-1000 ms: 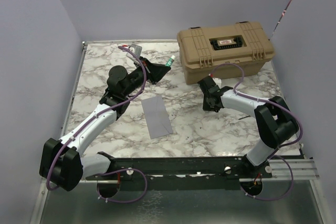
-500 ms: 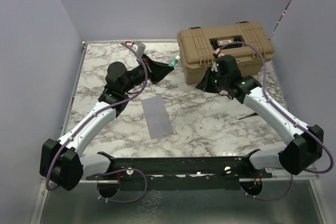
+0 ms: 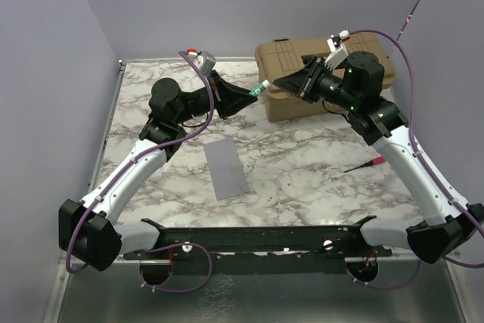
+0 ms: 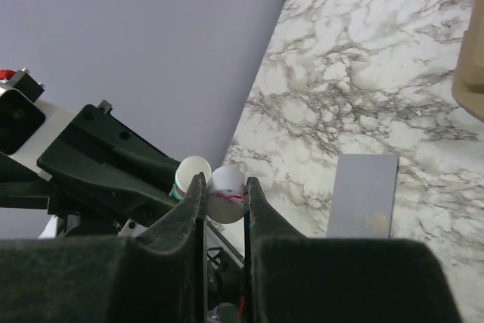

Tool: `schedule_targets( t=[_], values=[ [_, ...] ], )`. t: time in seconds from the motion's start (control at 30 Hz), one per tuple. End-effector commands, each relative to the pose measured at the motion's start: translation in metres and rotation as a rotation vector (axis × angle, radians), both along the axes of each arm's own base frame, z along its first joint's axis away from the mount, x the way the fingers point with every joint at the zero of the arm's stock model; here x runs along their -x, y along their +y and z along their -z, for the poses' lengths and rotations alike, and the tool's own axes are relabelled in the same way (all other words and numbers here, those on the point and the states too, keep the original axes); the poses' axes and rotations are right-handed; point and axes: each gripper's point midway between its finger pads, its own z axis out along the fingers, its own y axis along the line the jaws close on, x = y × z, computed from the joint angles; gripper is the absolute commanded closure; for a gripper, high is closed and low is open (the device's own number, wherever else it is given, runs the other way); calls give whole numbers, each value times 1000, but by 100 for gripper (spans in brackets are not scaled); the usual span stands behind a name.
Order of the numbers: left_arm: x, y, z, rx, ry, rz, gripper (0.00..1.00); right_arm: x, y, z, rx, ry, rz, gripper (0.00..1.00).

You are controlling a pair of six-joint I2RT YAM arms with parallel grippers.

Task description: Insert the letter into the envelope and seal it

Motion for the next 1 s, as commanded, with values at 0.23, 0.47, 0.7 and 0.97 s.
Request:
schedule_targets(
  t=[0.23, 0.47, 0.7, 0.97],
  values=[
    [4, 0, -6, -1, -4, 17, 100, 5, 21, -18, -166, 27, -100, 100],
    [3, 1, -8, 11, -13, 4, 100, 6, 24, -11, -159, 50, -121, 100],
    [0, 4, 4, 3, 4, -26, 100, 6, 14, -5, -121, 52, -65, 100],
    [-5, 9, 12, -9, 19, -78, 100, 5, 5, -4, -100, 44, -12, 100]
  ],
)
